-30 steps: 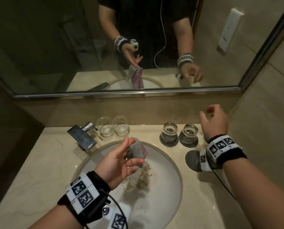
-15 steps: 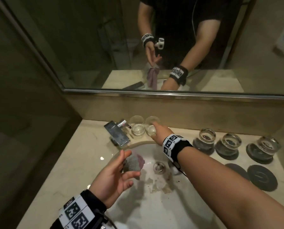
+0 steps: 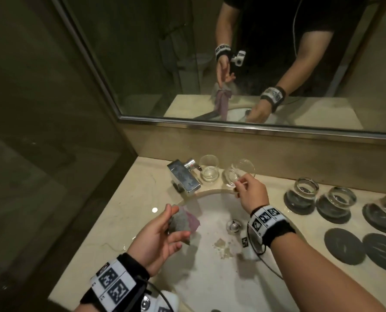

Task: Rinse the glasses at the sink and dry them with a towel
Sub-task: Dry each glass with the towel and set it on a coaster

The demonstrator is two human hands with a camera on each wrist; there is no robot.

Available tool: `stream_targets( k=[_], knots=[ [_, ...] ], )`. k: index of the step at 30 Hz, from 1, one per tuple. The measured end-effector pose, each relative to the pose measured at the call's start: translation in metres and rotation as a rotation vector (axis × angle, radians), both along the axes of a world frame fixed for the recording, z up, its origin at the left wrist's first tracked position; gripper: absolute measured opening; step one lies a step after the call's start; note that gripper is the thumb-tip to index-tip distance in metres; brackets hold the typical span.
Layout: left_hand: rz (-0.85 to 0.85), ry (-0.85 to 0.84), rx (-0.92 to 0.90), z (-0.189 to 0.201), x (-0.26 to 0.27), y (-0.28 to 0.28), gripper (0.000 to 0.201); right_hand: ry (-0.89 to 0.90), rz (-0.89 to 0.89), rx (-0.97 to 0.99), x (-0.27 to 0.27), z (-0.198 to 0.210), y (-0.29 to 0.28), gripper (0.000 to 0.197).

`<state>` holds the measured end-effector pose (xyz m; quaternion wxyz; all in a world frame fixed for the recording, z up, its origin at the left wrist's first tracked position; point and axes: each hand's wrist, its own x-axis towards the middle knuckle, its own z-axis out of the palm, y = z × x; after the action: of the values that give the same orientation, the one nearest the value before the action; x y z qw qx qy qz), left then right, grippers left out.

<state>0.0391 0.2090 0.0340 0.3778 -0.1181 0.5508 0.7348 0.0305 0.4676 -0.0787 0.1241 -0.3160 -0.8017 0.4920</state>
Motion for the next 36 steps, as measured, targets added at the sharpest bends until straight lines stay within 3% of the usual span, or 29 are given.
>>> stream_targets(
  k=[4,6,8,11,14,18,21,25,30,33,36],
  knots=[
    [-0.057,0.016,-0.076,-0.001,0.006,0.013,0.044,0.405,-0.163,-1.091,0.052,0.038,-0.021,0.01],
    [-0.088,0.047,-0.096,0.0,0.01,0.02,0.04,0.572,-0.19,-1.508,0.072,0.056,-0.033,0.011],
    [-0.134,0.081,-0.098,0.006,0.016,0.027,0.034,0.709,-0.188,-1.696,0.087,0.073,-0.045,0.01],
    [-0.18,0.126,-0.088,0.011,0.021,0.031,0.036,0.884,-0.143,-1.791,0.097,0.091,-0.061,0.012],
    [-0.2,0.166,-0.061,0.021,0.026,0.03,0.038,1.059,0.026,-1.873,0.106,0.1,-0.071,0.026],
    [-0.183,0.212,-0.04,0.033,0.029,0.025,0.048,1.033,0.151,-1.696,0.113,0.107,-0.078,0.032],
    [-0.178,0.226,-0.033,0.038,0.031,0.019,0.056,0.892,0.199,-1.406,0.115,0.11,-0.081,0.035],
    [-0.195,0.244,0.051,0.047,0.034,0.009,0.074,0.694,0.371,-0.998,0.122,0.125,-0.091,0.018],
    [-0.215,0.317,0.131,0.05,0.036,0.005,0.062,0.555,0.511,-0.743,0.129,0.127,-0.107,0.014],
    [-0.182,0.34,0.14,0.052,0.037,0.005,0.046,0.529,0.439,-0.69,0.136,0.128,-0.106,0.016],
    [-0.142,0.229,0.238,0.058,0.035,0.002,0.032,0.461,0.138,-0.472,0.141,0.12,-0.097,0.029]
  ],
)
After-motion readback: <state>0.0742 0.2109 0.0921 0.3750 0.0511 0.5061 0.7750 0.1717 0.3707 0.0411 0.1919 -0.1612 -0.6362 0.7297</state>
